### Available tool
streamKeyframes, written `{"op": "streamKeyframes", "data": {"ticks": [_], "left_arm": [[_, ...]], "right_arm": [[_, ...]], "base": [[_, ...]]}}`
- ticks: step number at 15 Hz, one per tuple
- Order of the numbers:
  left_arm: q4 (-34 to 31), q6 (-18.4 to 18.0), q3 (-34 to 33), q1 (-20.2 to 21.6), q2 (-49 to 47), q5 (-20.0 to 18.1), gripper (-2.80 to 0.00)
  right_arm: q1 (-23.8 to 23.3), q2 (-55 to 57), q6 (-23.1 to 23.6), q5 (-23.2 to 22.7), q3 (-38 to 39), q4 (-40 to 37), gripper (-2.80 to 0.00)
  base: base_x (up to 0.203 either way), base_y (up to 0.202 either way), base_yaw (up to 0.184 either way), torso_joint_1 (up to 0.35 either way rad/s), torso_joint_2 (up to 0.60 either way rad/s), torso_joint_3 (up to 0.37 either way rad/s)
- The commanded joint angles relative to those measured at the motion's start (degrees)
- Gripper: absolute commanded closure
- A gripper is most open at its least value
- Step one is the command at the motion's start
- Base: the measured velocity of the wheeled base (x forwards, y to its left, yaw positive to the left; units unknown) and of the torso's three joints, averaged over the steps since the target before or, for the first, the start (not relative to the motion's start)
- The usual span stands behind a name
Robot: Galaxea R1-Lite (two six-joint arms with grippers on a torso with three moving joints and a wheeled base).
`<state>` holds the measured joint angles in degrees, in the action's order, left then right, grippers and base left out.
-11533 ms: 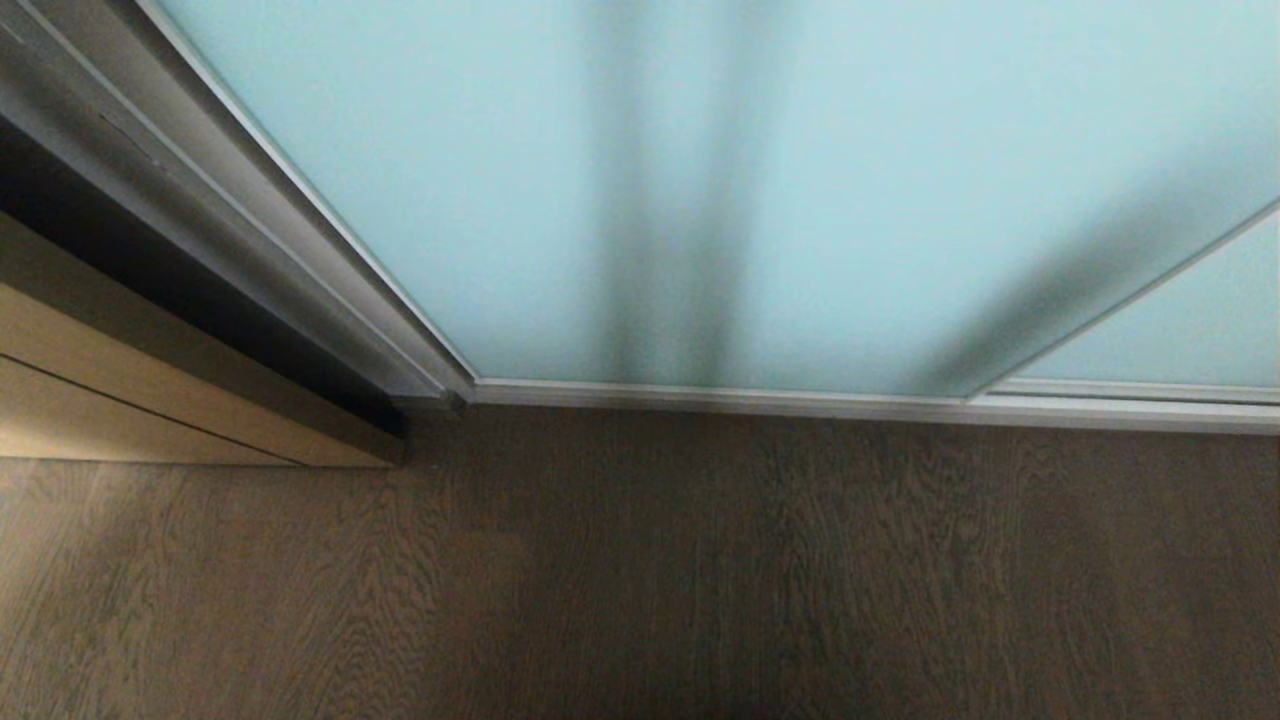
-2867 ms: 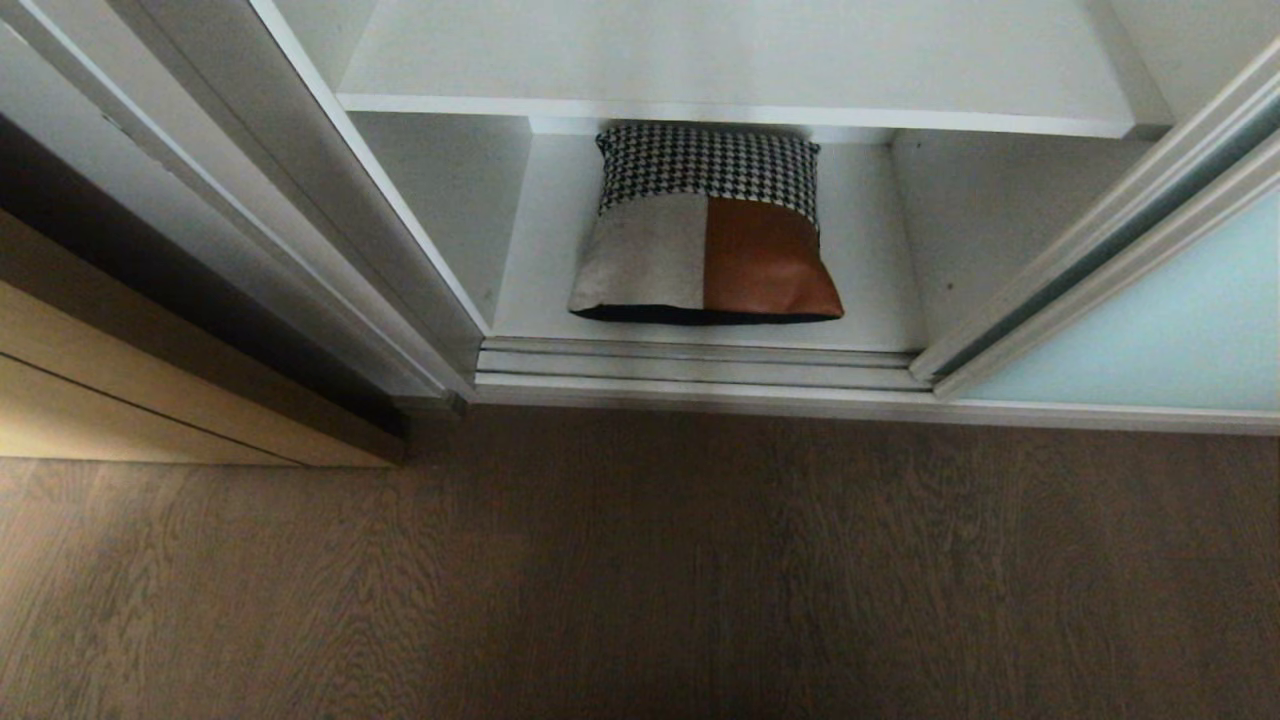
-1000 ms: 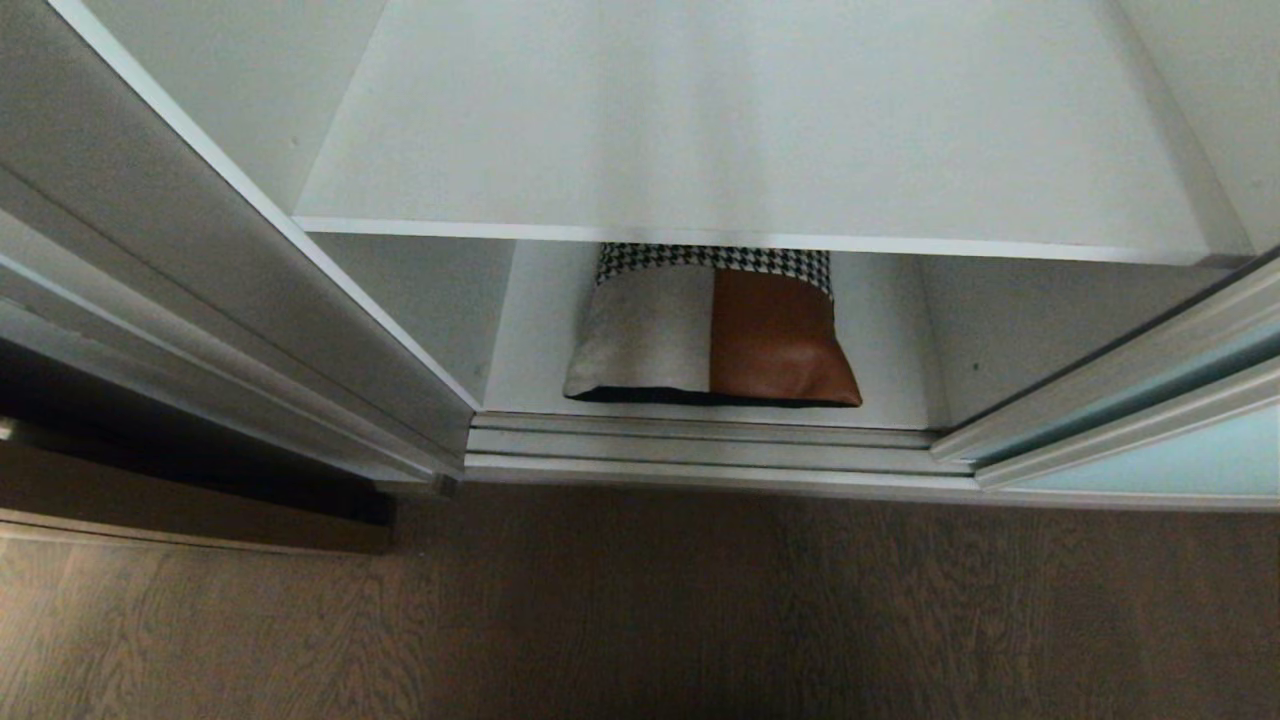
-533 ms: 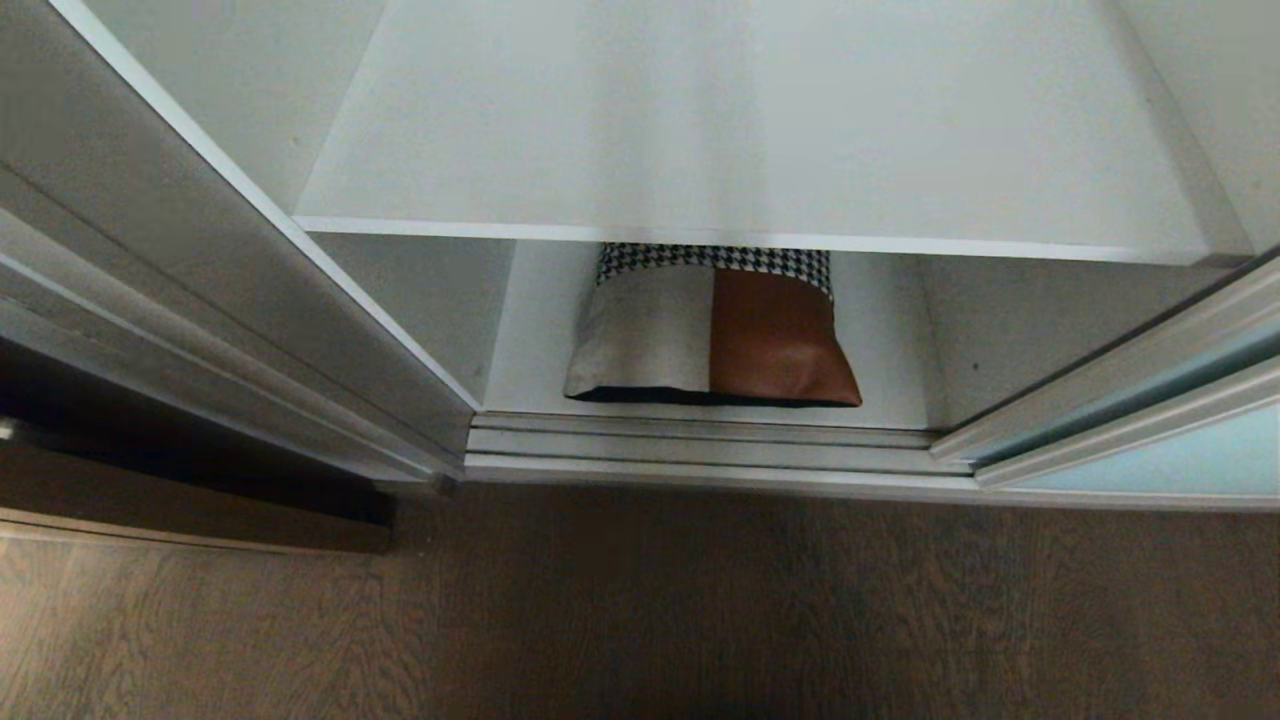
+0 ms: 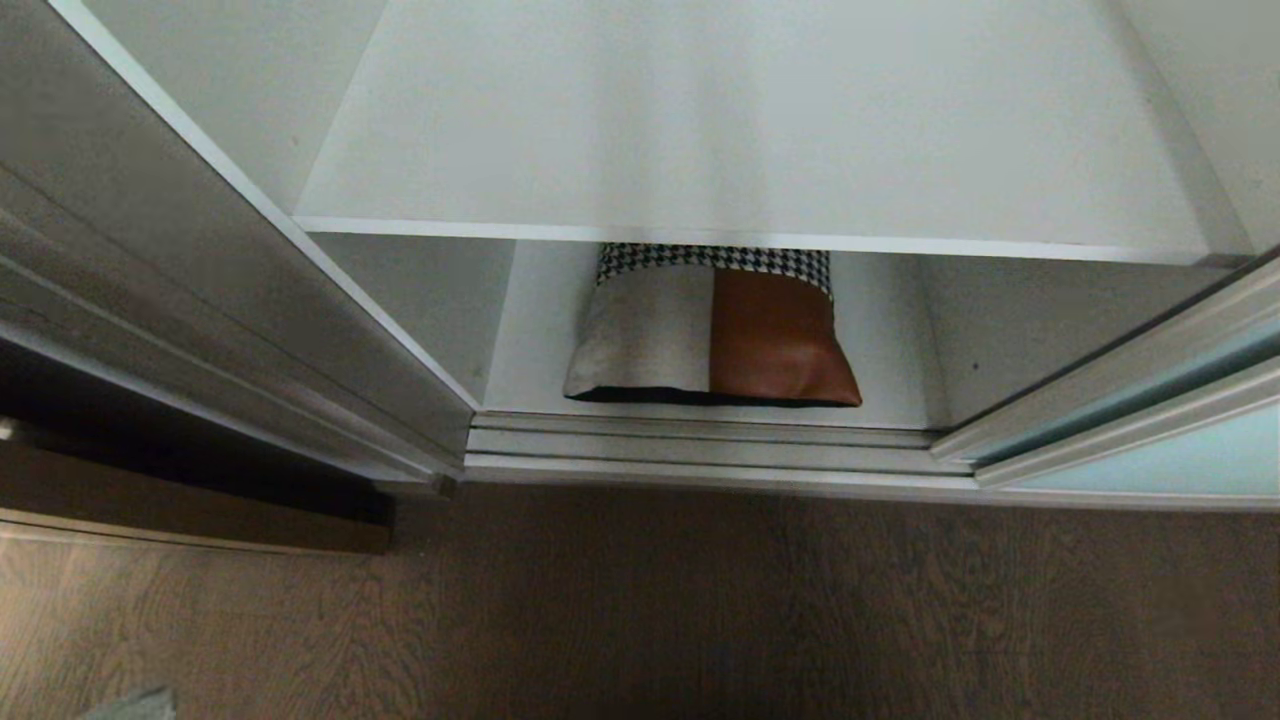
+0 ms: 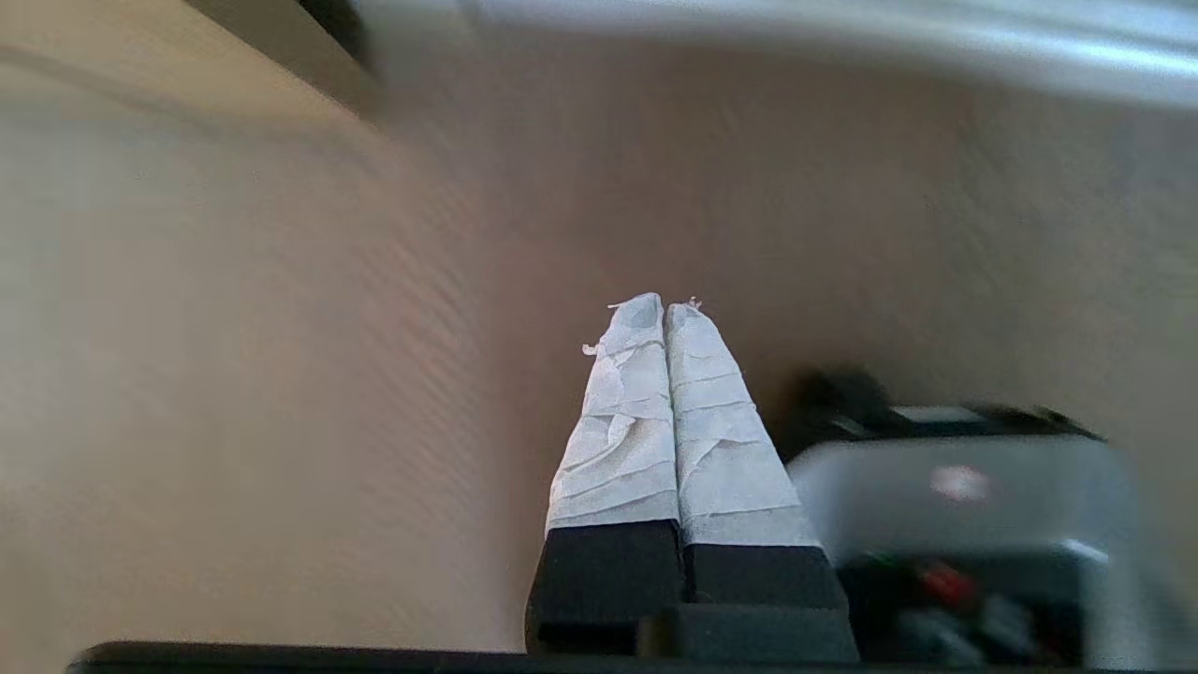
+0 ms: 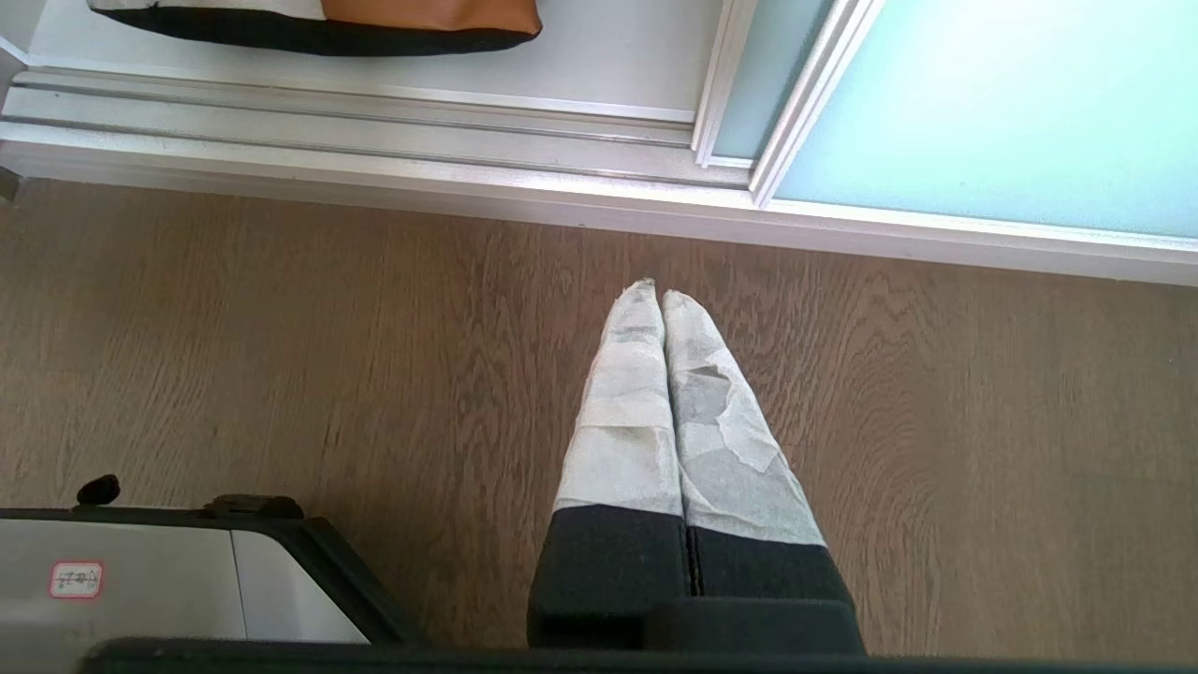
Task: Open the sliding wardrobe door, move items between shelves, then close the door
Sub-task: Open the door
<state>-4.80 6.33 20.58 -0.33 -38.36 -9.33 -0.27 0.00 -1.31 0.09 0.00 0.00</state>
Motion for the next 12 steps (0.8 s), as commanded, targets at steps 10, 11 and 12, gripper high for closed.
{"op": "streamKeyframes", "data": {"ticks": [10,11,12], "left_arm": [[32.56,13.0,1.17,-17.69,-56.04,-1.99,0.0],[35.57,13.96,1.0,-19.93,-58.53,-0.12,0.0],[38.43,15.06,0.89,-21.8,-60.95,1.86,0.0]], "right_arm": [[0.0,0.0,-0.01,0.0,0.0,0.0,0.0],[0.0,0.0,-0.01,0.0,0.0,0.0,0.0],[0.0,0.0,-0.01,0.0,0.0,0.0,0.0]], "base": [[0.0,0.0,0.0,0.0,0.0,0.0],[0.0,0.0,0.0,0.0,0.0,0.0],[0.0,0.0,0.0,0.0,0.0,0.0]]}}
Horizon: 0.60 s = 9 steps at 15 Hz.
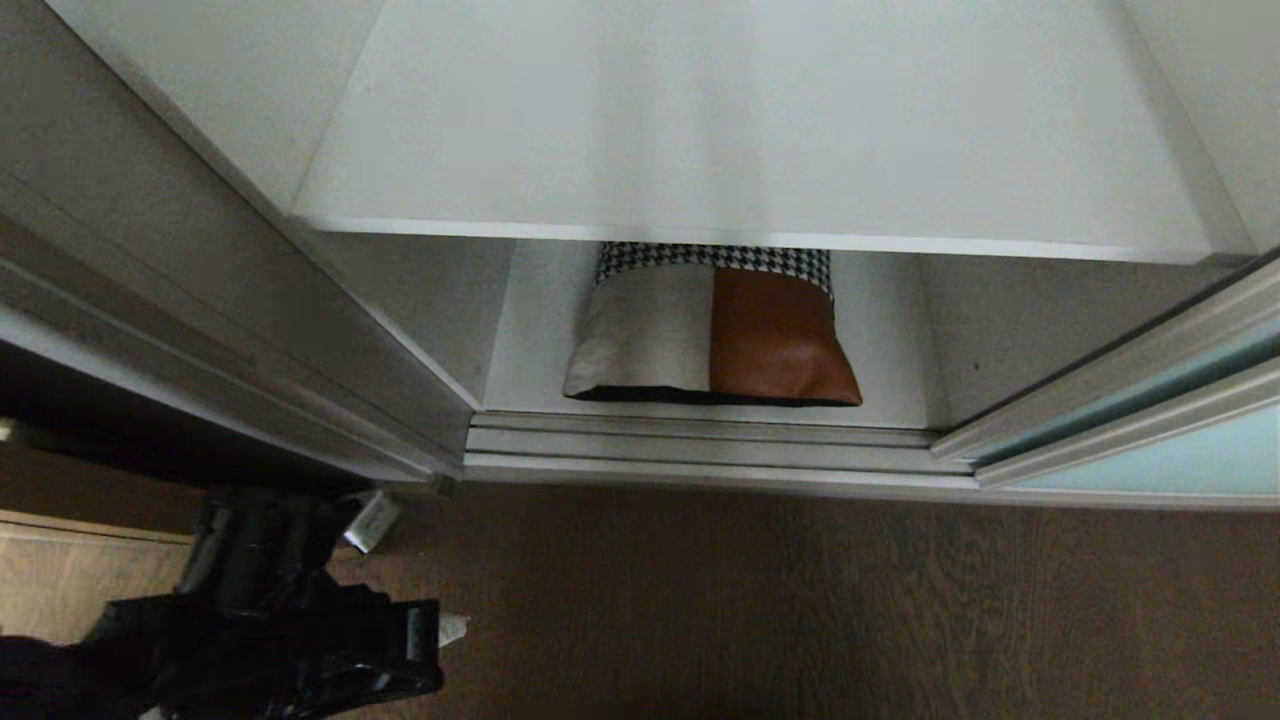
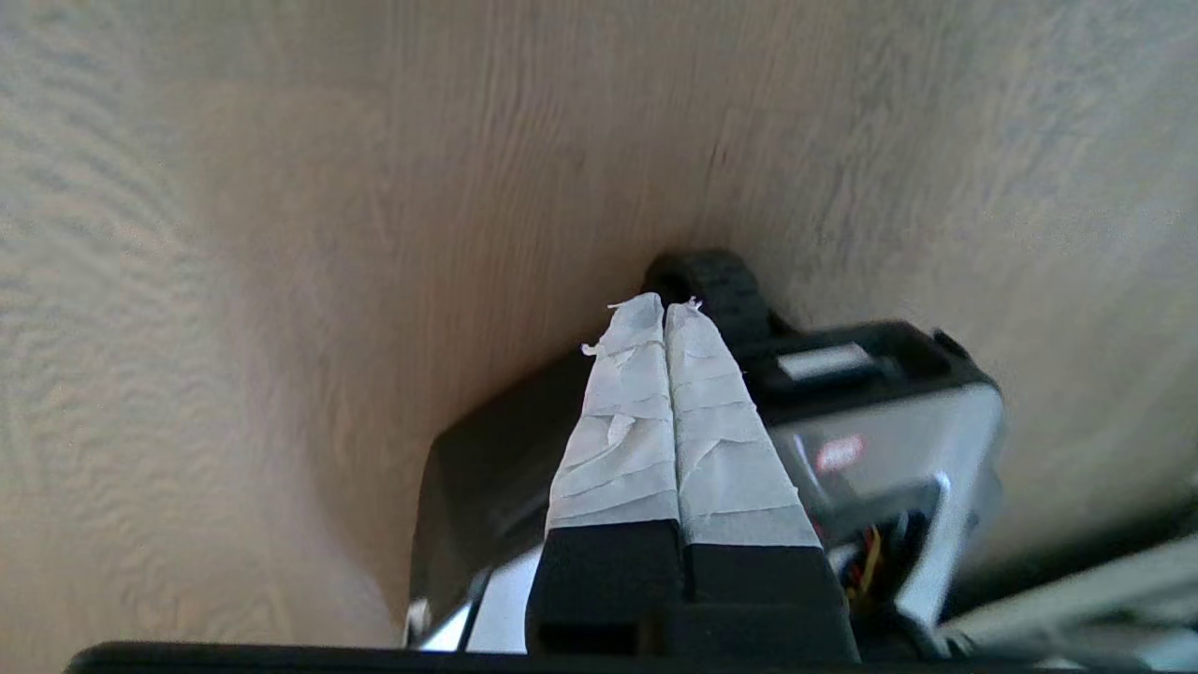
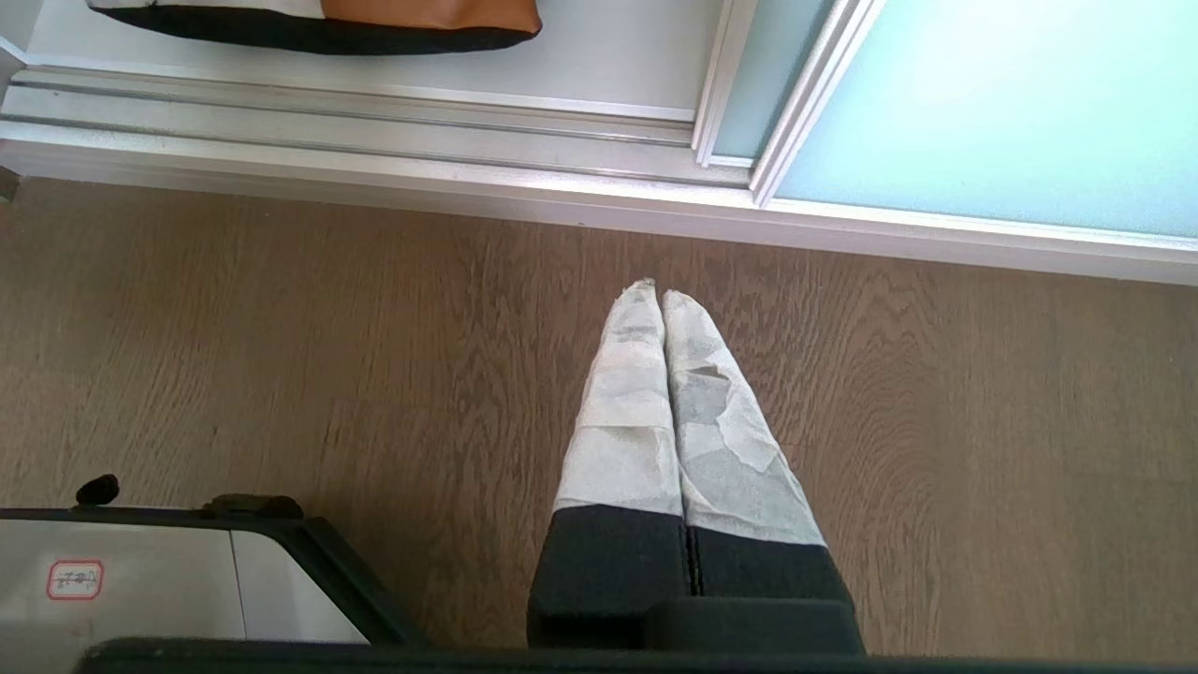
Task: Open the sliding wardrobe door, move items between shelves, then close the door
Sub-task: Open the door, then place the pillow on the higher shelf
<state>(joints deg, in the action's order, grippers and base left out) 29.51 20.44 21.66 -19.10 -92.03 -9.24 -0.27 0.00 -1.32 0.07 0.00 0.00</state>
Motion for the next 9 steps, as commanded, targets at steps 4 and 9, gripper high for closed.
{"op": "streamKeyframes", "data": {"ticks": [4,9], "left_arm": [[18.54,2.4,-0.28,-4.9,-17.42,8.51,0.0],[33.81,2.94,3.32,-4.98,-25.81,13.24,-2.33]], "right_arm": [[0.0,0.0,0.0,0.01,0.0,0.0,0.0],[0.0,0.09,0.0,0.01,0.0,0.0,0.0]], "base": [[0.0,0.0,0.0,0.0,0.0,0.0],[0.0,0.0,0.0,0.0,0.0,0.0]]}}
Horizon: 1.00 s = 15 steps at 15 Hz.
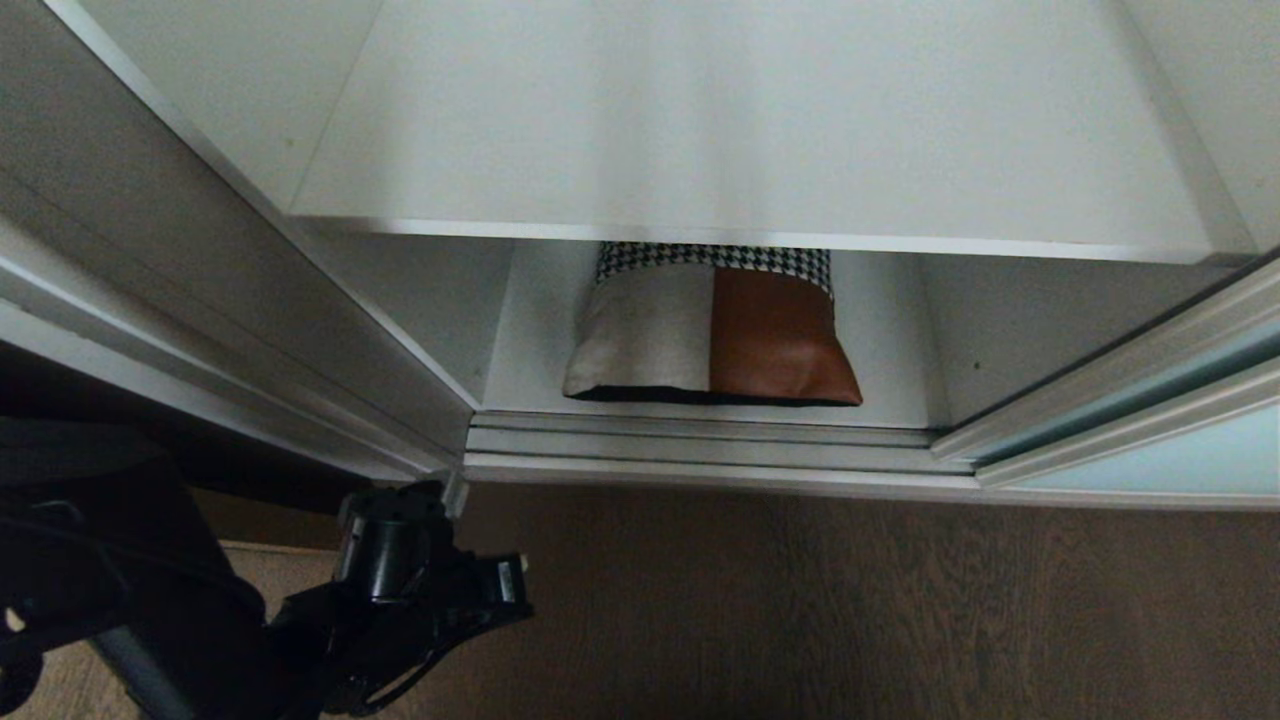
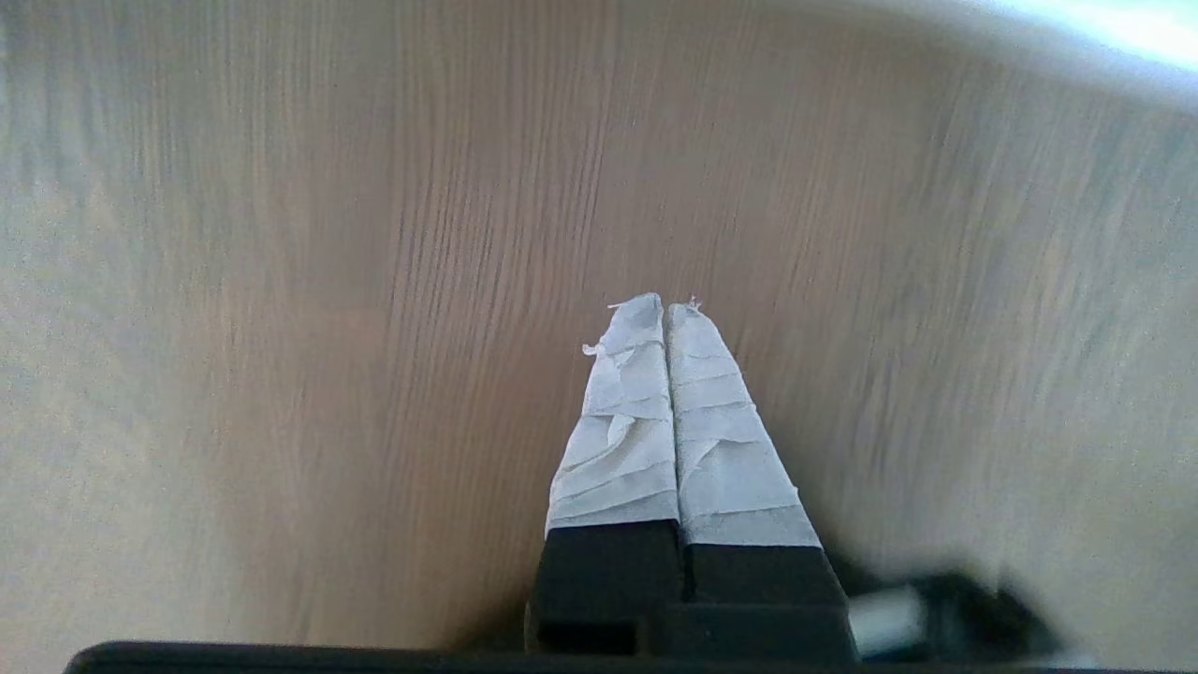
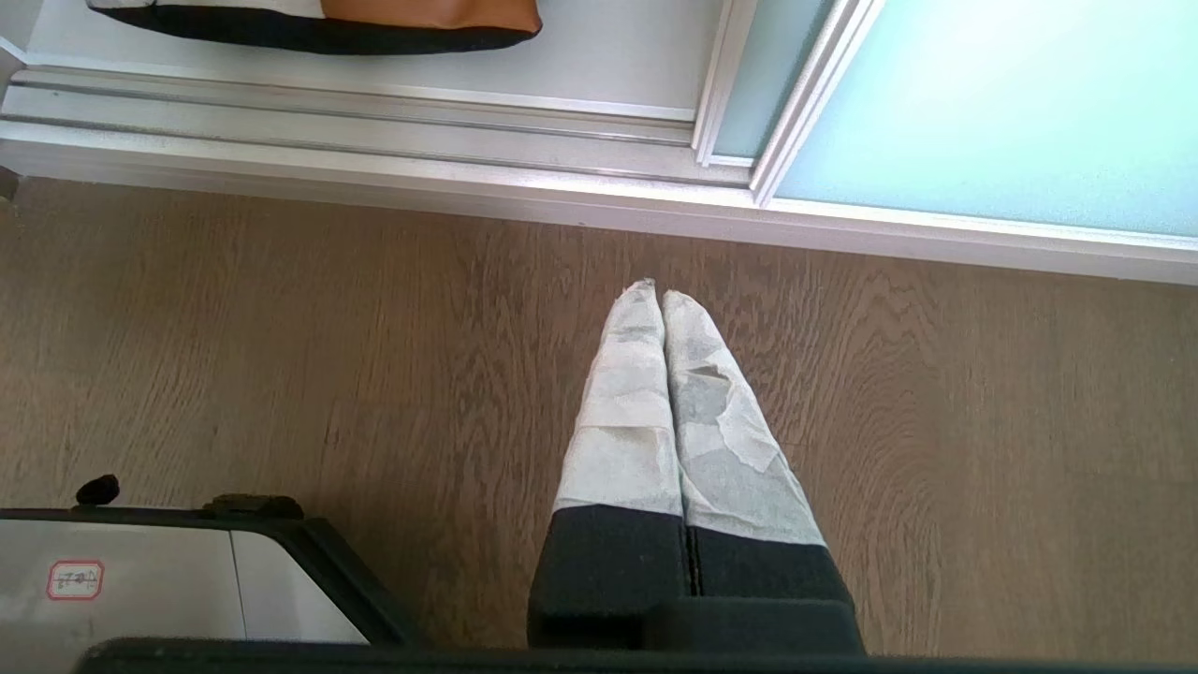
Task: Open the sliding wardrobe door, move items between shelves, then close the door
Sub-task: Place the pillow on the higher shelf
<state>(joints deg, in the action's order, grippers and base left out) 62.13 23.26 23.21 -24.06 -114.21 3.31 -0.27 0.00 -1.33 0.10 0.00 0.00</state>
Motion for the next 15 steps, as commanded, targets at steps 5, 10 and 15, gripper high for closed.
{"op": "streamKeyframes", "data": {"ticks": [5,10,15], "left_arm": [[1.39,-0.03,9.88,0.25,-7.95,2.23,-2.8],[6.45,-0.48,18.78,1.5,-15.7,1.78,-2.8],[6.77,-3.84,25.56,3.27,-18.01,0.61,-2.8]], "right_arm": [[0.0,0.0,0.01,-0.01,0.0,0.0,0.0],[0.0,0.0,0.01,-0.01,0.0,0.0,0.0],[0.0,0.0,0.01,-0.01,0.0,0.0,0.0]], "base": [[0.0,0.0,0.0,0.0,0.0,0.0],[0.0,0.0,0.0,0.0,0.0,0.0],[0.0,0.0,0.0,0.0,0.0,0.0]]}}
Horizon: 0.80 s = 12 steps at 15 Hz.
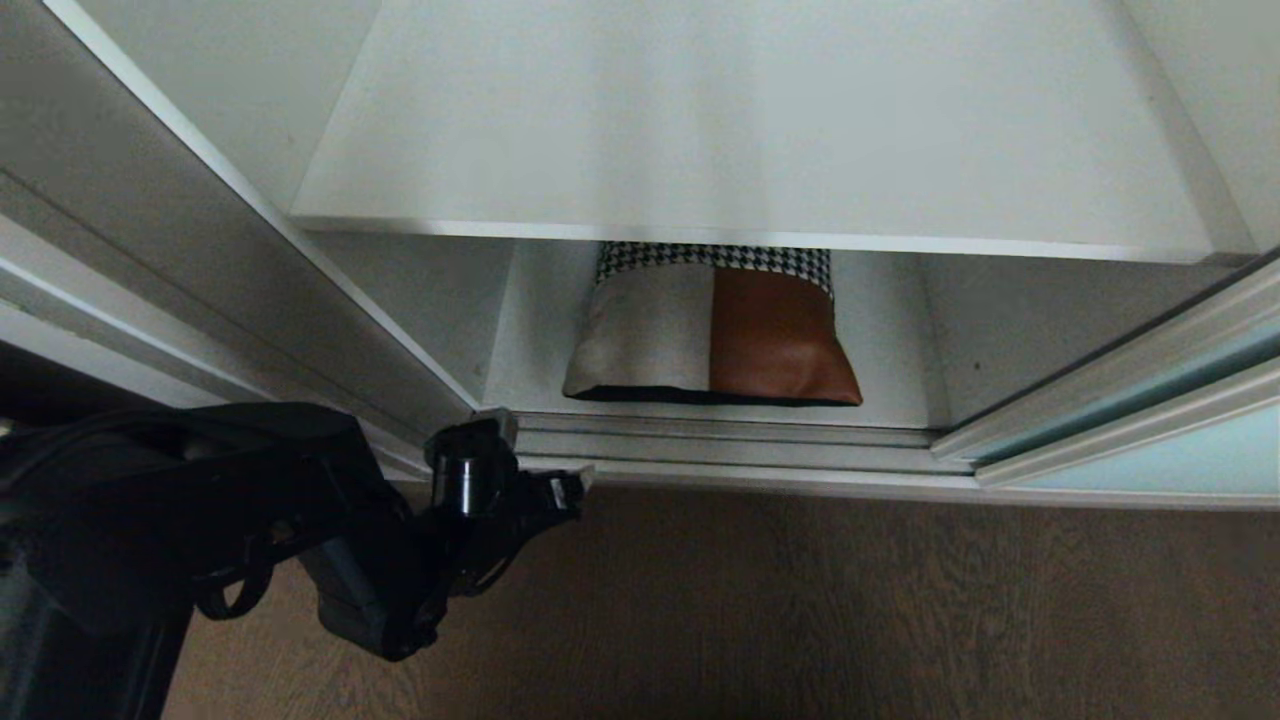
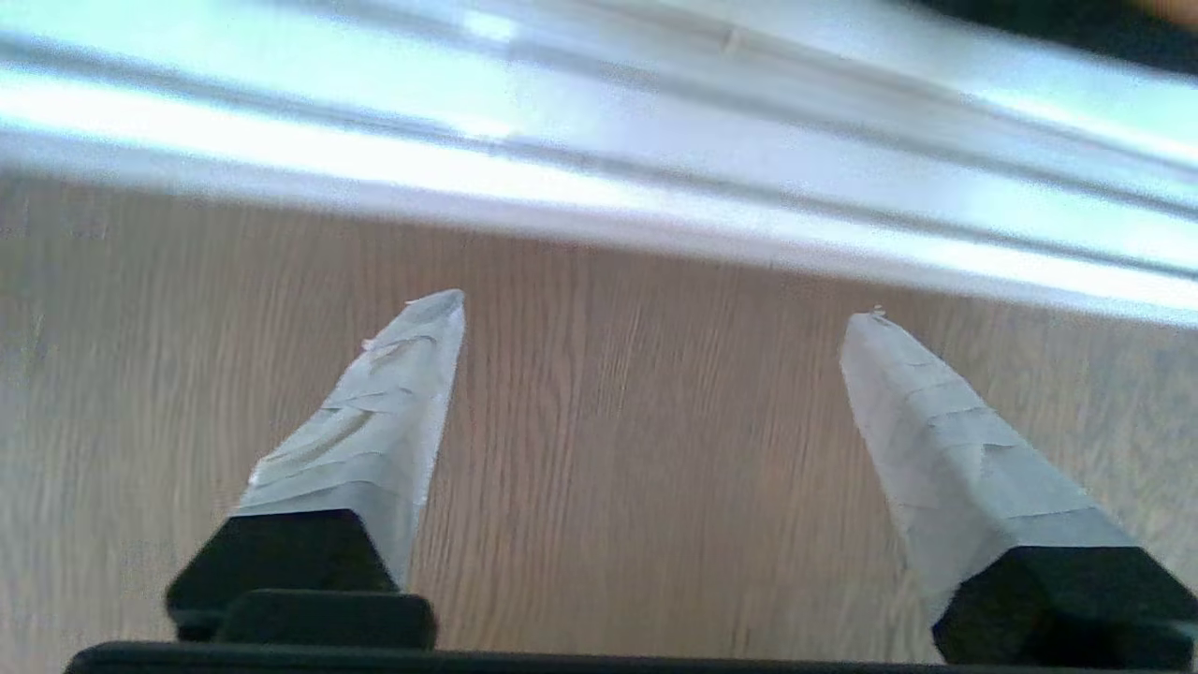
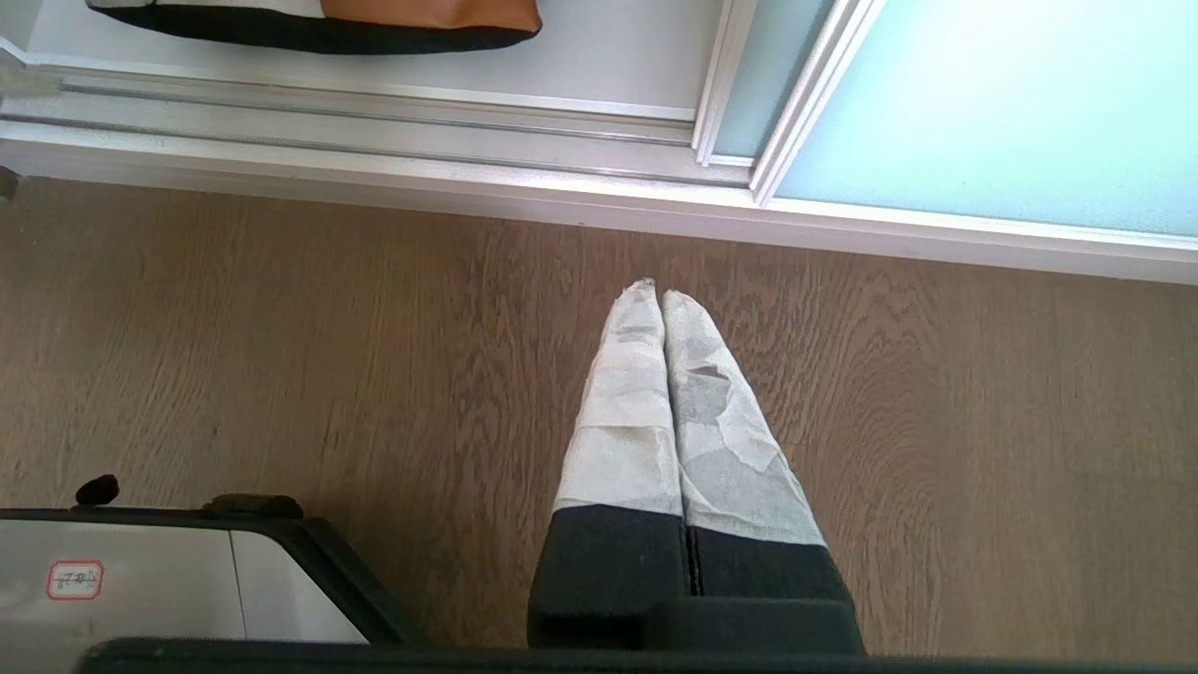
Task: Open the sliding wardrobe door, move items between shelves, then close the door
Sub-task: Place the pillow on the higher shelf
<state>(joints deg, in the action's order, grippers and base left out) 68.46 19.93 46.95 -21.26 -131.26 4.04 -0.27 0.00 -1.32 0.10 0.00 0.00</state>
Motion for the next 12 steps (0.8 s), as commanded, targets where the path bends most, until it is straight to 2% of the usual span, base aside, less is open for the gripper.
{"op": "streamKeyframes", "data": {"ticks": [1,7,9,12], "left_arm": [[0.76,-1.71,3.11,0.81,-1.14,-0.21,-2.8],[2.29,-4.28,9.59,1.4,-3.89,-5.17,-2.8],[2.29,-6.64,11.25,1.78,-6.01,-7.04,-2.8],[1.78,-9.39,16.75,2.93,-9.34,-7.47,-2.8]], "right_arm": [[0.0,0.0,0.0,-0.01,0.0,0.0,0.0],[0.0,0.0,0.0,-0.01,0.0,0.0,0.0],[0.0,0.0,0.0,-0.01,0.0,0.0,0.0],[0.0,0.0,0.0,-0.01,0.0,0.0,0.0]], "base": [[0.0,0.0,0.0,0.0,0.0,0.0],[0.0,0.0,0.0,0.0,0.0,0.0],[0.0,0.0,0.0,0.0,0.0,0.0],[0.0,0.0,0.0,0.0,0.0,0.0]]}}
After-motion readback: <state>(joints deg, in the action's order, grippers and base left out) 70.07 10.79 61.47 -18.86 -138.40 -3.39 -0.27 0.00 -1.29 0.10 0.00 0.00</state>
